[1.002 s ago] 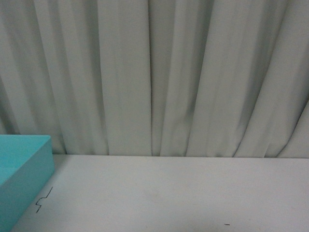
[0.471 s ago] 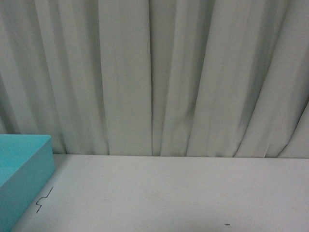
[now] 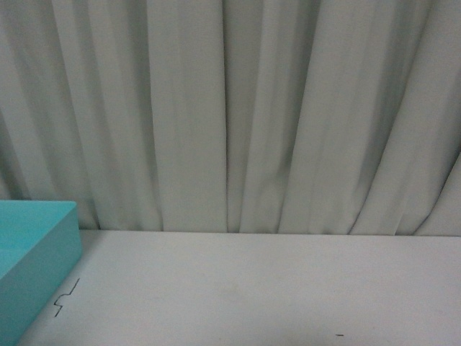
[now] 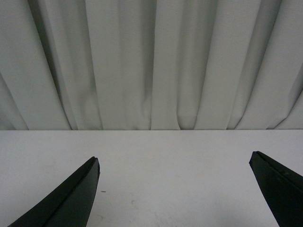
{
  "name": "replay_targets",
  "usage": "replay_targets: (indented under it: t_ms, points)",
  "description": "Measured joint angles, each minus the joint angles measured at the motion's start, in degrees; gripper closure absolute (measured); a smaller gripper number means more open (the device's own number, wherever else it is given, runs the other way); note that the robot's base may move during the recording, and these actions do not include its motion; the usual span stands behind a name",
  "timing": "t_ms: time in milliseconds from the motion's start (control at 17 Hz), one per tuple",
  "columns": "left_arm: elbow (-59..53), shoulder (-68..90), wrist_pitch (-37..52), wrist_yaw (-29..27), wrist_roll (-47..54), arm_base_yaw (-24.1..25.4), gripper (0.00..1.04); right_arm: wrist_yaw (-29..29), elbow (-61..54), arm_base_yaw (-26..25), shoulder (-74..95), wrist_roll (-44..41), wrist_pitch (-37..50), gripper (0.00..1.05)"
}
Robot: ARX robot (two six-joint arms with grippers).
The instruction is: Wind up and store yellow beetle toy
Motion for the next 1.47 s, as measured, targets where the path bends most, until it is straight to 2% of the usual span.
replay_targets:
  t_ms: [413, 471, 707, 1179, 1238, 1473]
  points:
    - [-1.60, -9.20, -6.97, 0.00, 0.00, 0.00, 1.03, 0.00, 0.00, 0.00, 0.00, 0.00, 0.00, 0.07]
    - [-1.55, -16.00, -17.11, 0.15, 0.00, 0.00, 1.03, 0.02, 0.00, 0.00, 0.00, 0.02, -0.02, 0.07]
    - [-1.55, -18.71, -16.96, 0.00, -0.02, 0.00, 1.03, 0.00, 0.00, 0.00, 0.00, 0.00, 0.00, 0.07]
    - [-1.55, -18.71, -17.09, 0.00, -0.09, 0.00, 0.12, 0.00, 0.00, 0.00, 0.00, 0.00, 0.00, 0.07]
    - [-1.55, -18.71, -17.09, 0.00, -0.07, 0.00, 0.05, 0.00, 0.00, 0.00, 0.00, 0.00, 0.00, 0.07]
    - [-1.55, -18.71, -17.09, 0.00, -0.09, 0.00, 0.07, 0.00, 0.00, 0.00, 0.00, 0.00, 0.00, 0.07]
